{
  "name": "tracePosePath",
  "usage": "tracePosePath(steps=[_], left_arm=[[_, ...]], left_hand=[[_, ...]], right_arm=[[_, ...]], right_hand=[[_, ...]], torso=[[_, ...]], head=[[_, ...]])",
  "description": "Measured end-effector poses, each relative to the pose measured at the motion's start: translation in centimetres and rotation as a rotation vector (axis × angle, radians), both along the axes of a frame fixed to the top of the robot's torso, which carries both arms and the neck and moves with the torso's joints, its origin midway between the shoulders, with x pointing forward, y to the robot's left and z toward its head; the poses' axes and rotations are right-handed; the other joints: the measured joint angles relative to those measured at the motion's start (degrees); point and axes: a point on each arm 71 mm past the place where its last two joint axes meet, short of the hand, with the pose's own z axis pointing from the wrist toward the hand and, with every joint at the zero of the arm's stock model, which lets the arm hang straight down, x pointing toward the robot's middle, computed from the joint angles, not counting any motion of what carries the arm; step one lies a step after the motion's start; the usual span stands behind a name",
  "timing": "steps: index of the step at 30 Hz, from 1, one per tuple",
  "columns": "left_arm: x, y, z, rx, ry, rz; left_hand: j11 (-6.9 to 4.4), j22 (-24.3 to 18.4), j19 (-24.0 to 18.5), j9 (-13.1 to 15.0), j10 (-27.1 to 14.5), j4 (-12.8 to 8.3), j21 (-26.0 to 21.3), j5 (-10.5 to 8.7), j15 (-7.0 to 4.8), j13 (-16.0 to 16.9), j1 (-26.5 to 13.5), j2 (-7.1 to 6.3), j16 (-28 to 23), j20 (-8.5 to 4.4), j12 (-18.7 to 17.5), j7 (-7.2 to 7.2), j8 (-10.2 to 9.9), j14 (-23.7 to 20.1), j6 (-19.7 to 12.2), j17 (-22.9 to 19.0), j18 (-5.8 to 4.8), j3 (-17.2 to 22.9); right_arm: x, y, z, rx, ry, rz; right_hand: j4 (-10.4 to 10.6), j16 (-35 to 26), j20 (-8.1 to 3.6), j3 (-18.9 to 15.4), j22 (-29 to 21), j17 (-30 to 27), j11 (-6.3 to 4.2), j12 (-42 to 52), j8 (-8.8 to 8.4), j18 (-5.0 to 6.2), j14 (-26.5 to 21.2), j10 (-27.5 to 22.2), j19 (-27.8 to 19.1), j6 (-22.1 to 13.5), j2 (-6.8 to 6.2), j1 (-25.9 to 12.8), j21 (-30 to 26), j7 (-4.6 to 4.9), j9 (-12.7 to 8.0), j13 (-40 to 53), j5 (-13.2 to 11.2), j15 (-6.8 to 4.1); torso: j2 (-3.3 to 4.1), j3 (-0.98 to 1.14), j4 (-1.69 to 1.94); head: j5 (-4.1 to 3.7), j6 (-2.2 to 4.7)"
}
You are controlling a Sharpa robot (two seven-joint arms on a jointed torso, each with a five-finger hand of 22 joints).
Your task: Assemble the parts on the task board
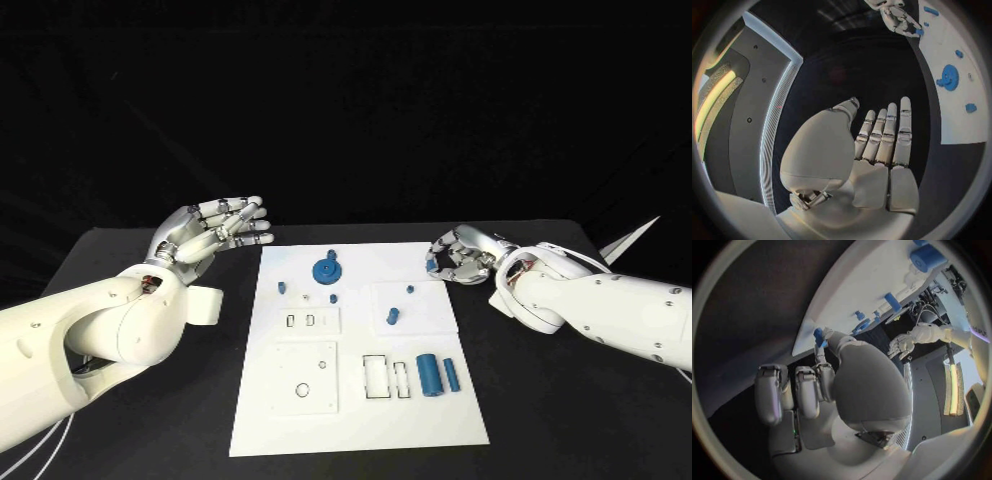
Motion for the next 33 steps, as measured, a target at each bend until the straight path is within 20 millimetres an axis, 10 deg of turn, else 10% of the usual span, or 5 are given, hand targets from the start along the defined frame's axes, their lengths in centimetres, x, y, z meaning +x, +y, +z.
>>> tracePosePath(steps=[11, 25, 33], left_arm=[[0.1, 0.1, 0.0, 0.001, 0.000, 0.004], [0.6, -0.2, -0.4, 0.004, 0.008, 0.005], [0.7, -0.3, -0.5, 0.005, 0.011, 0.004]], left_hand=[[0.00, 0.00, 0.00, 0.01, 0.00, 0.00, 0.00, 0.00, 0.00, 0.00, 0.00, 0.00, 0.00, 0.00, 0.00, 0.00, 0.00, 0.00, 0.00, 0.02, 0.00, 0.00], [0.00, 0.00, 0.00, 0.02, 0.00, 0.00, 0.00, 0.00, 0.00, 0.00, 0.00, 0.00, 0.00, 0.00, 0.00, 0.00, 0.00, 0.00, 0.00, 0.09, -0.01, 0.00], [0.00, 0.00, 0.00, 0.03, 0.01, 0.00, 0.00, 0.00, 0.00, 0.00, 0.00, 0.00, 0.00, 0.00, 0.00, 0.00, 0.00, 0.00, 0.00, 0.10, 0.00, 0.00]], right_arm=[[-0.6, 3.1, 2.8, 0.044, -0.052, -0.021], [-4.1, 15.4, 3.1, 0.075, -0.041, 0.139], [-5.7, 19.3, 1.7, 0.050, -0.030, 0.204]], right_hand=[[0.00, 0.00, 0.00, 0.00, 0.00, 0.00, 0.00, 0.00, 0.00, -0.01, 0.00, 0.00, 0.00, -0.01, 0.37, -0.38, 0.44, 0.00, -0.02, 0.00, 0.00, 0.00], [0.01, 0.00, 0.00, 0.01, 0.00, 0.00, 0.00, 0.00, 0.00, -0.02, 0.00, 0.00, 0.00, -0.01, 0.37, -0.38, 1.10, 0.00, -0.02, 0.00, -0.01, 0.00], [0.01, 0.00, 0.00, 0.01, 0.00, 0.00, 0.00, 0.00, 0.00, -0.02, 0.00, 0.00, 0.00, -0.04, 0.82, -0.84, 1.10, 0.01, -0.03, 0.00, -0.01, 0.00]], torso=[[-0.15, -0.08, -0.01], [-0.58, -0.24, 0.04], [-0.95, -0.48, -0.02]], head=[[0.12, -0.14], [1.66, -1.37], [2.69, -2.02]])
